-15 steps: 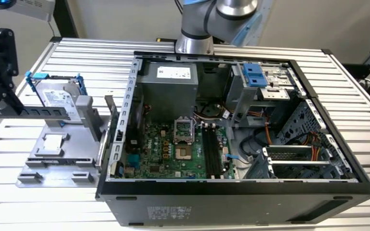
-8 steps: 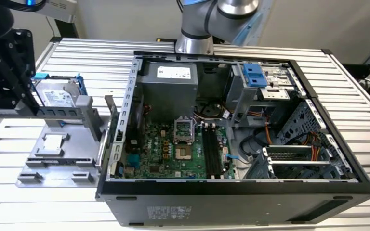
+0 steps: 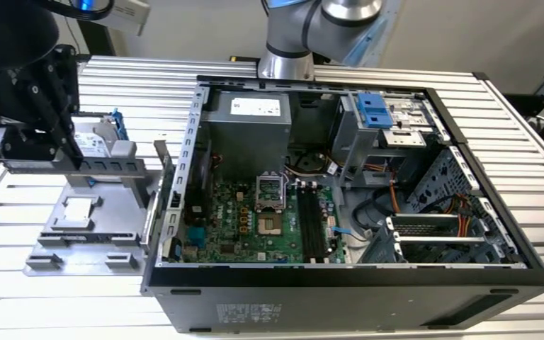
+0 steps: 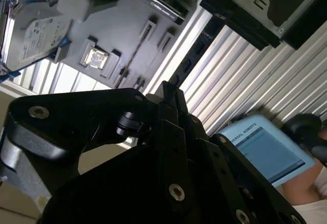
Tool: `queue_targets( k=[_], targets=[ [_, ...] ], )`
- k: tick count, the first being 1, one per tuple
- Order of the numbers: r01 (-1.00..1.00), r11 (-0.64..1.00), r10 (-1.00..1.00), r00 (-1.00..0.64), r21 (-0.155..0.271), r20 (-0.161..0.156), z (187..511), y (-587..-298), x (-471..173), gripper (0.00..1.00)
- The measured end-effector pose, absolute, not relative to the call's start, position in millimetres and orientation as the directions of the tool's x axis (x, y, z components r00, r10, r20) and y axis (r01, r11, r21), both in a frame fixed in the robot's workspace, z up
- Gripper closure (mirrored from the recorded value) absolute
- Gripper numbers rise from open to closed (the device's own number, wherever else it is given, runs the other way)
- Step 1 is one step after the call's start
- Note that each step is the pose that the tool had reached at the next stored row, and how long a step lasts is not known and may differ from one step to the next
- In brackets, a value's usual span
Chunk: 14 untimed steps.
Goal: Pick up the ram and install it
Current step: 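Pick up the ram and move it above insertion slot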
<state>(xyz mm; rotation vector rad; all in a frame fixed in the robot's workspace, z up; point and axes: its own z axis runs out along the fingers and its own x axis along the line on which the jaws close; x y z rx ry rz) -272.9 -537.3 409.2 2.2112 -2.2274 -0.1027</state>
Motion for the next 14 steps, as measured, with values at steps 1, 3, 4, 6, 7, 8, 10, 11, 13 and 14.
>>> queue_targets(
  k=[1, 3, 4, 6, 7, 8, 10, 11, 13, 14],
  targets=[
    [-0.999, 0.004, -0.999, -0.007, 0.047, -0.045, 409.1, -537.3, -270.5, 1.00],
    [-0.999, -0.001, -0.999, -0.001, 0.047, -0.045, 409.1, -537.3, -266.8, 1.00],
    [-0.999, -0.005, -0.999, 0.003, 0.047, -0.045, 409.1, -537.2, -265.5, 1.00],
    [-0.999, -0.011, -0.999, 0.009, 0.046, -0.045, 409.2, -537.3, -262.7, 1.00],
    [-0.999, -0.014, -0.999, 0.012, 0.046, -0.045, 409.1, -537.3, -261.0, 1.00],
    [-0.999, -0.016, -0.999, 0.014, 0.046, -0.045, 409.2, -537.3, -259.0, 1.00],
    [-0.999, -0.016, -0.999, 0.014, 0.046, -0.045, 409.2, -537.3, -258.0, 1.00],
    [-0.999, -0.016, -0.999, 0.014, 0.046, -0.045, 409.2, -537.3, -258.0, 1.00],
    [-0.999, -0.016, -0.999, 0.014, 0.046, -0.045, 409.2, -537.3, -258.0, 1.00],
    [-0.999, -0.016, -0.999, 0.014, 0.046, -0.045, 409.1, -537.3, -257.9, 1.00]
  ],
)
